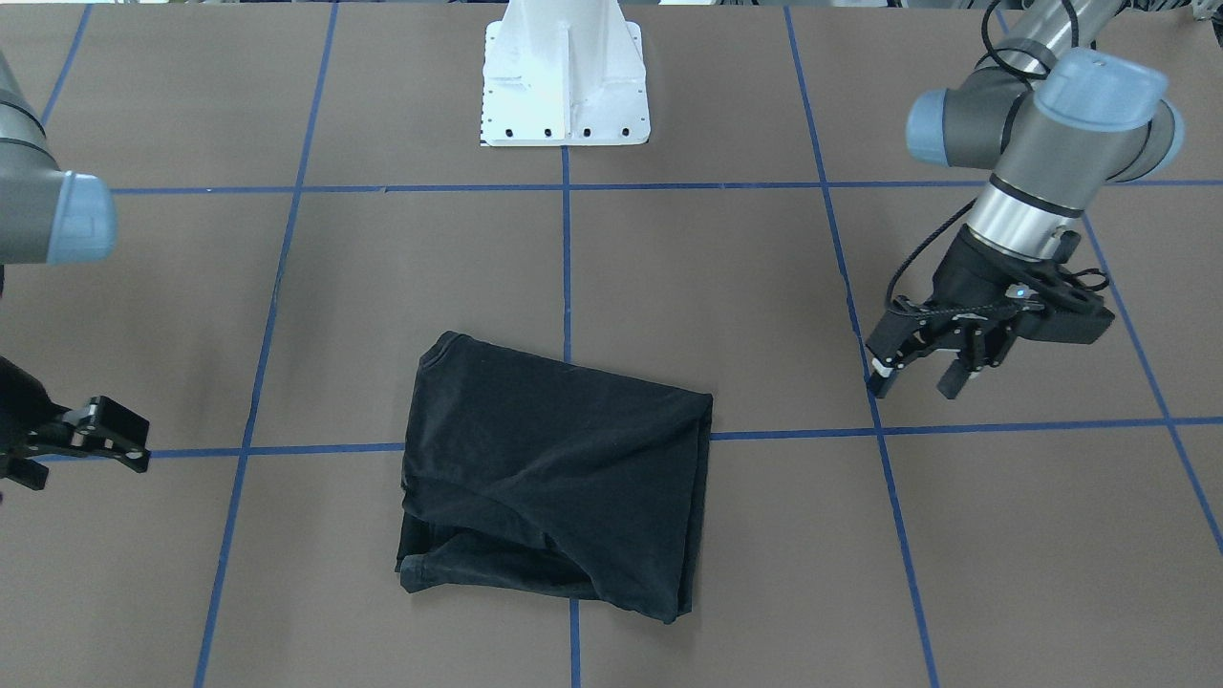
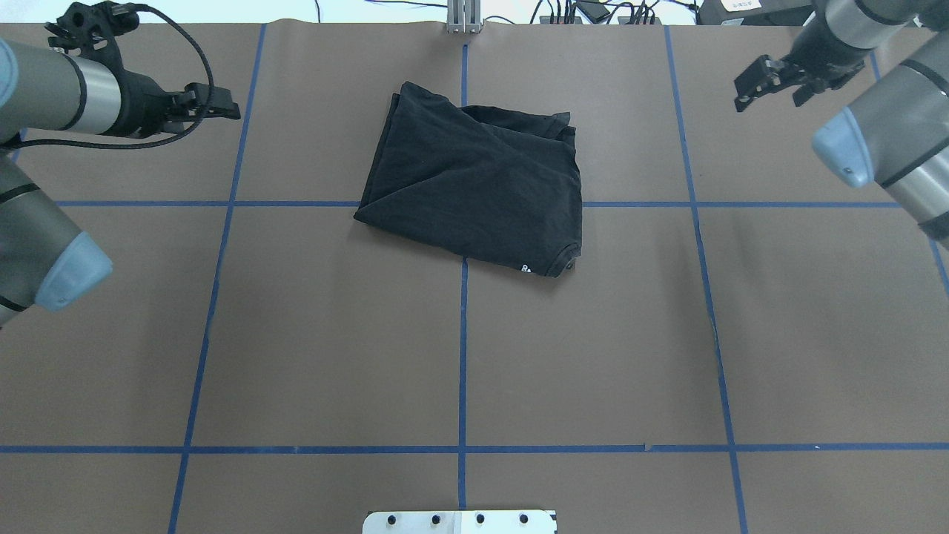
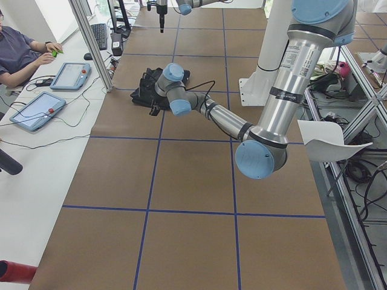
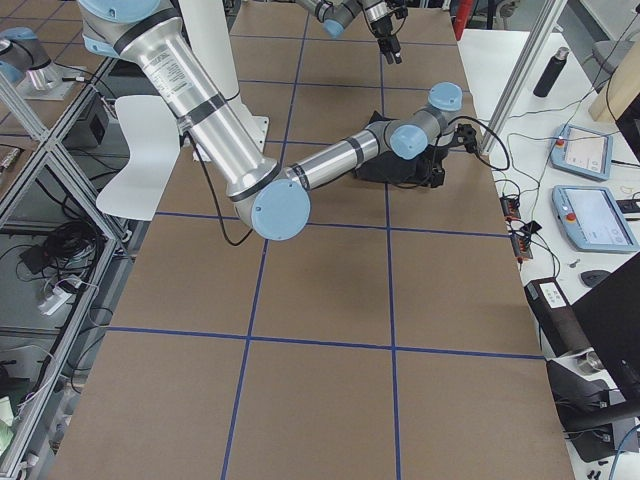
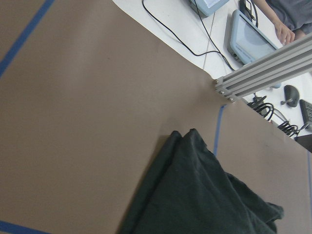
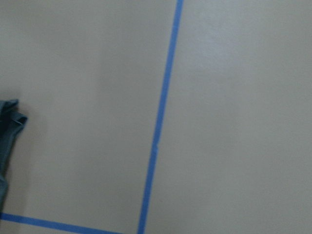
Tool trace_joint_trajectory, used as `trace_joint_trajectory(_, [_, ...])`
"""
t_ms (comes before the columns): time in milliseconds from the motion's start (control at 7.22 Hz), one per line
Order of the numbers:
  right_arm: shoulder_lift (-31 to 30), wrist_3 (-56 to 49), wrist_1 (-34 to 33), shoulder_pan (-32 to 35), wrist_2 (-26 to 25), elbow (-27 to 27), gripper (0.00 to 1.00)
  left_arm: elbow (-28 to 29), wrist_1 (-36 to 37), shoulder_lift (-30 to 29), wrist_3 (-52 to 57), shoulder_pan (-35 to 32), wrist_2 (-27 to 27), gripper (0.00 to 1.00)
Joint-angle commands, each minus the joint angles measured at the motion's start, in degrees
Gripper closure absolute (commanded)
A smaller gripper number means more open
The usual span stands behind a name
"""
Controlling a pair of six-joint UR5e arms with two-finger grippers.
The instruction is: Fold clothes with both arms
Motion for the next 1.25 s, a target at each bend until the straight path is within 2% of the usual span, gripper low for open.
trace_joint_trajectory(0, [-7.5, -8.4, -1.2, 5.0, 0.4, 1.5, 0.00, 0.7, 2.8, 4.2, 19.0, -7.1, -2.9, 0.00])
trace_joint_trajectory(277, [-10.5, -9.4, -1.2, 8.5, 1.2, 1.2, 0.00, 5.8, 2.5, 7.4, 37.2, -15.5, -8.9, 0.00])
trace_joint_trajectory(415, [-12.7, -9.6, -0.4, 11.5, 5.8, 1.3, 0.00, 7.8, 2.0, 8.1, 38.8, -18.1, -11.2, 0.00])
trace_joint_trajectory(554, [-14.3, -9.7, -0.2, 13.6, 7.7, 1.7, 0.00, 8.0, 1.7, 9.7, 40.3, -19.9, -14.5, 0.00])
trace_joint_trajectory(692, [-15.1, -9.7, -0.2, 14.6, 7.9, 2.2, 0.00, 8.7, 1.6, 11.3, 45.1, -20.2, -14.6, 0.00])
trace_joint_trajectory(969, [-15.8, -9.0, -0.3, 14.9, 6.3, 2.4, 0.00, 9.4, 0.1, 11.9, 45.6, -20.8, -14.1, 0.00])
trace_joint_trajectory(1108, [-18.5, -10.6, 0.0, 15.2, 4.4, 2.9, 0.00, 10.6, -2.8, 12.0, 45.6, -21.3, -14.1, 0.00])
